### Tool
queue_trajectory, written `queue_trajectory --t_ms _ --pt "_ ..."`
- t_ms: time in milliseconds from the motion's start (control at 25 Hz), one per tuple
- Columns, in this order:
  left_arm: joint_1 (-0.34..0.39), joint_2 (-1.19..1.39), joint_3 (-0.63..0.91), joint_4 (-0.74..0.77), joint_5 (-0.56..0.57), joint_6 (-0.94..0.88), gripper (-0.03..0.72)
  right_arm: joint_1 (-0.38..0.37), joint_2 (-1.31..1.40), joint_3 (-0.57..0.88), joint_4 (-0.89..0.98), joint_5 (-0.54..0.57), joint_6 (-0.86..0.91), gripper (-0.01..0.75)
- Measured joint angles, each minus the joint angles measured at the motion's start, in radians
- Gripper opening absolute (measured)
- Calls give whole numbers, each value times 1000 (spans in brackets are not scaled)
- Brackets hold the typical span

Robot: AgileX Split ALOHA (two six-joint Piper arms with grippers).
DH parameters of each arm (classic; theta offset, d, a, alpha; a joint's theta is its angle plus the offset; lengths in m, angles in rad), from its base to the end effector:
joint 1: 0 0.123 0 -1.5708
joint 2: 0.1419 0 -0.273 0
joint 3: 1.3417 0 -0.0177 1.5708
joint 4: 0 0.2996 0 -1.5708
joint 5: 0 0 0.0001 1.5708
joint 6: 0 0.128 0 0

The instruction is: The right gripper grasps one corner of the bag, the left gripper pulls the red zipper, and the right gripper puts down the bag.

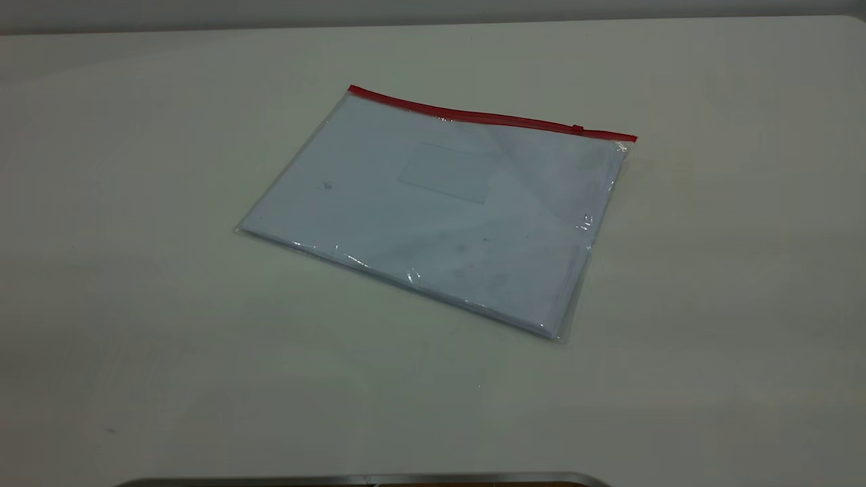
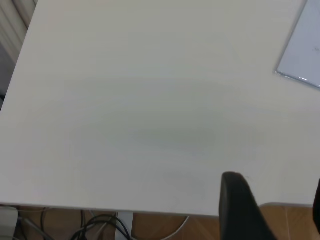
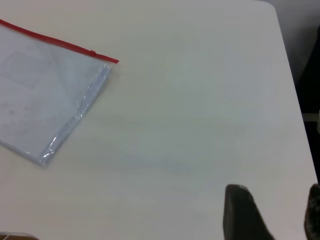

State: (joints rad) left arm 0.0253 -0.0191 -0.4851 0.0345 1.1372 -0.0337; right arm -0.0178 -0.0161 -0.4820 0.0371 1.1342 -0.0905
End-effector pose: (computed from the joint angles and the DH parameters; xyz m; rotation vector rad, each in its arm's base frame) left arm 0.0771 0.0060 0.2717 -0.0657 2.1153 0.0368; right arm 0.0783 0.0029 0.2707 -0.0804 2.1176 -0.0194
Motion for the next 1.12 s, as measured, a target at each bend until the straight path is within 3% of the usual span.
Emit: queue_trajectory --t_ms 600,1120 --pt "0 0 0 0 0 1 414 0 0 0 0 0 0 245" --pt "0 0 0 0 0 1 414 0 0 0 0 0 0 240"
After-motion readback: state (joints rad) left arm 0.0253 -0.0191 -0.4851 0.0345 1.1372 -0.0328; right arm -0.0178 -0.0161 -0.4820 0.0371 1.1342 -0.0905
